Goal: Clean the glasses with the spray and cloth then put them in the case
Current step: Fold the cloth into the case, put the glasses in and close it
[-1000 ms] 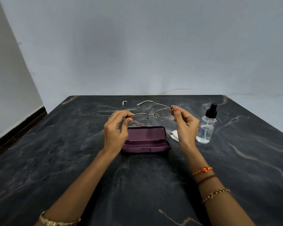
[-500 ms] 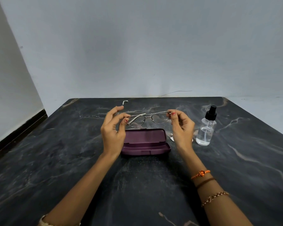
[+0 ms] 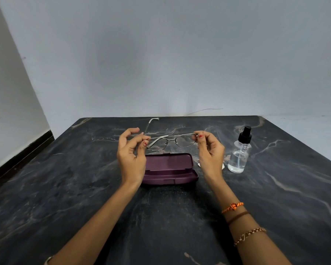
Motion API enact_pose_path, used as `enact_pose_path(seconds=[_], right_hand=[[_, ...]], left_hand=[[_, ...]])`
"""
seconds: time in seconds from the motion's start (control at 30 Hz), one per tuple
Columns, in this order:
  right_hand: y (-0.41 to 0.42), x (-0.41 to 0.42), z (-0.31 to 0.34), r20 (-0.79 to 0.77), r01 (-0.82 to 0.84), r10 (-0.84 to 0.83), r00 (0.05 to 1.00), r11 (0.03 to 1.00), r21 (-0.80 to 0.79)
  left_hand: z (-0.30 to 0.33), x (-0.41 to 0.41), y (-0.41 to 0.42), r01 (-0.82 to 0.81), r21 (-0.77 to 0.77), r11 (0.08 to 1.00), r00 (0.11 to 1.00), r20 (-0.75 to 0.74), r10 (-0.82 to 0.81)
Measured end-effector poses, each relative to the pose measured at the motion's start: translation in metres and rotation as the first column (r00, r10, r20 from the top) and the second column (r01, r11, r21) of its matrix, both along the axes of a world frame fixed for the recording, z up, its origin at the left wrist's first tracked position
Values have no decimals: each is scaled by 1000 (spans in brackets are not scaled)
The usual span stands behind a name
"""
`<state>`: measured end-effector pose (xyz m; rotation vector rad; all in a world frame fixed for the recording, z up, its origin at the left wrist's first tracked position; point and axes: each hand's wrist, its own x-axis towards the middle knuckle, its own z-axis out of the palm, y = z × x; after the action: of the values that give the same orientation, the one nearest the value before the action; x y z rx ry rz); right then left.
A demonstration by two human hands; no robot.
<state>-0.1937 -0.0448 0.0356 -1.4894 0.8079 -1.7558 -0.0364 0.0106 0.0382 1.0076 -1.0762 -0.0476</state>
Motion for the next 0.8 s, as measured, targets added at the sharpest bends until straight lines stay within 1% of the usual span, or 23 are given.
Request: enact_pose_path(seconds=[0.17, 0.3, 0.5, 0.67, 0.8], right_hand=[[1, 0, 0, -25, 19, -19, 1000, 1000, -4], [0, 0, -1, -42, 42, -41, 998, 999, 24], [1, -1, 1, -22, -18, 20, 1000, 996, 91], [3, 1, 3, 56, -62, 54, 997, 986, 154], [7, 0, 8, 117, -87, 67, 991, 981, 174]], left_hand=[[0, -1, 0, -3, -15, 1000, 1000, 2, 3], [-2, -1, -1, 25, -5, 1000, 1000, 3, -25], [-4, 0, -4, 68, 9, 998, 995, -68, -67], [-4, 4, -4, 94, 2, 996, 992, -90, -93], [6, 9, -1, 195, -29, 980, 964, -178, -197]])
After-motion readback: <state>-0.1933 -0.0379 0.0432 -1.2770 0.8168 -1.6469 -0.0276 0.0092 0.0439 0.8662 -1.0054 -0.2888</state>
